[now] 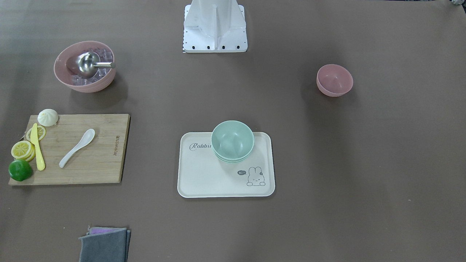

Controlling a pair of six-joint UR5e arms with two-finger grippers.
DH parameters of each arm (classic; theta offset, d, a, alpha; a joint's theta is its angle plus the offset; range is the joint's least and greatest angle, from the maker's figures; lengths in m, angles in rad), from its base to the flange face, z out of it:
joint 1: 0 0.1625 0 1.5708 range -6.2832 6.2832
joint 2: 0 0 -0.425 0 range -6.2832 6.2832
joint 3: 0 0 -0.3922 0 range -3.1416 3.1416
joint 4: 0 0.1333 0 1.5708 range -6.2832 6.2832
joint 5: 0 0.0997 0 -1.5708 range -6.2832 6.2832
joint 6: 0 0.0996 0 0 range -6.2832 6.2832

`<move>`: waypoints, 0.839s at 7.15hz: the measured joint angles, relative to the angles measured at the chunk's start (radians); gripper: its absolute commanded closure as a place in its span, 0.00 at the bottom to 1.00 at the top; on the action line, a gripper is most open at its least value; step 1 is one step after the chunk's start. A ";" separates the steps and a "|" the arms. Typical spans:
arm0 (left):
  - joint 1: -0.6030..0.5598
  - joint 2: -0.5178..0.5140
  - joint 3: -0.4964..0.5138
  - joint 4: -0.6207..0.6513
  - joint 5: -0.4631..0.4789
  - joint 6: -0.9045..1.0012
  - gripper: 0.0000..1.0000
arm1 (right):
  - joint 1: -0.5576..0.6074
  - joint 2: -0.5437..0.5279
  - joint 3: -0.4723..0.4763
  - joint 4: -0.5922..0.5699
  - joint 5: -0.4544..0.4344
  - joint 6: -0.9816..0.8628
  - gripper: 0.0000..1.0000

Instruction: Stack pink bowl on green and place spoon

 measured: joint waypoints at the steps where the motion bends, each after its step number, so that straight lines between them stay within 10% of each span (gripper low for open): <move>1: 0.004 -0.002 0.015 -0.052 0.000 -0.004 0.01 | 0.000 -0.010 -0.025 0.074 0.020 0.007 0.00; 6: 0.315 0.059 -0.016 -0.306 0.093 -0.457 0.00 | -0.053 -0.016 -0.041 0.175 0.073 0.304 0.00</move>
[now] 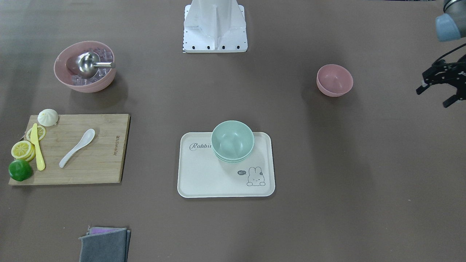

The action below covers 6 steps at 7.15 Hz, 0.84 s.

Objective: Stack pink bowl on green and place spoon
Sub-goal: 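Move the left gripper down to the rim of the pink bowl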

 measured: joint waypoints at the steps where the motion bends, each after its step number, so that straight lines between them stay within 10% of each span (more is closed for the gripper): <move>1: 0.106 0.022 -0.005 -0.075 0.070 -0.121 0.01 | -0.044 -0.005 0.000 0.044 -0.028 0.083 0.00; 4: 0.357 0.105 -0.034 -0.208 0.223 -0.301 0.04 | -0.189 -0.037 0.000 0.164 -0.175 0.240 0.00; 6: 0.454 0.151 -0.068 -0.238 0.292 -0.311 0.39 | -0.234 -0.043 0.001 0.177 -0.244 0.252 0.00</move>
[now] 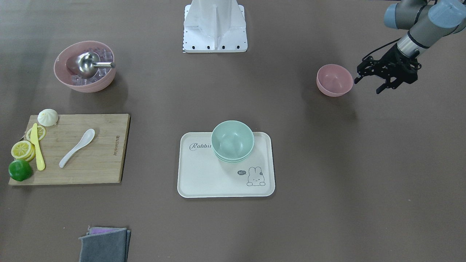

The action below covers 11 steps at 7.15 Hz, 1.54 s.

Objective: Stack pink bowl on green and place spoon
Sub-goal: 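Move the left gripper down to the rim of the pink bowl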

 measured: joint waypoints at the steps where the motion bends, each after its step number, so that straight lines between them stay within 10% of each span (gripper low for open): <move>1: 0.030 0.006 -0.006 -0.004 0.020 0.002 0.53 | -0.005 0.000 0.001 0.006 -0.007 0.001 0.00; 11: 0.077 -0.002 -0.007 -0.007 0.032 0.005 0.87 | -0.008 -0.001 0.001 0.014 -0.005 0.001 0.00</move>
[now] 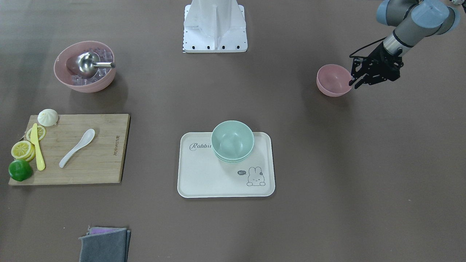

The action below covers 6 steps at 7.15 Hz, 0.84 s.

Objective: Stack pink bowl on green and place spoon
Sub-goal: 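Move the left gripper down to the rim of the pink bowl, then grasp the pink bowl rim with the left gripper and lift it toward the tray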

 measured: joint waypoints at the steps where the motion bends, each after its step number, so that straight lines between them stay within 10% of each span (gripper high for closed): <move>1: 0.000 -0.002 0.000 0.000 0.000 0.000 1.00 | 0.000 0.000 0.000 0.000 0.000 0.000 0.00; 6: -0.025 -0.051 -0.004 0.017 -0.075 -0.008 1.00 | 0.000 0.015 -0.001 -0.005 0.000 0.004 0.00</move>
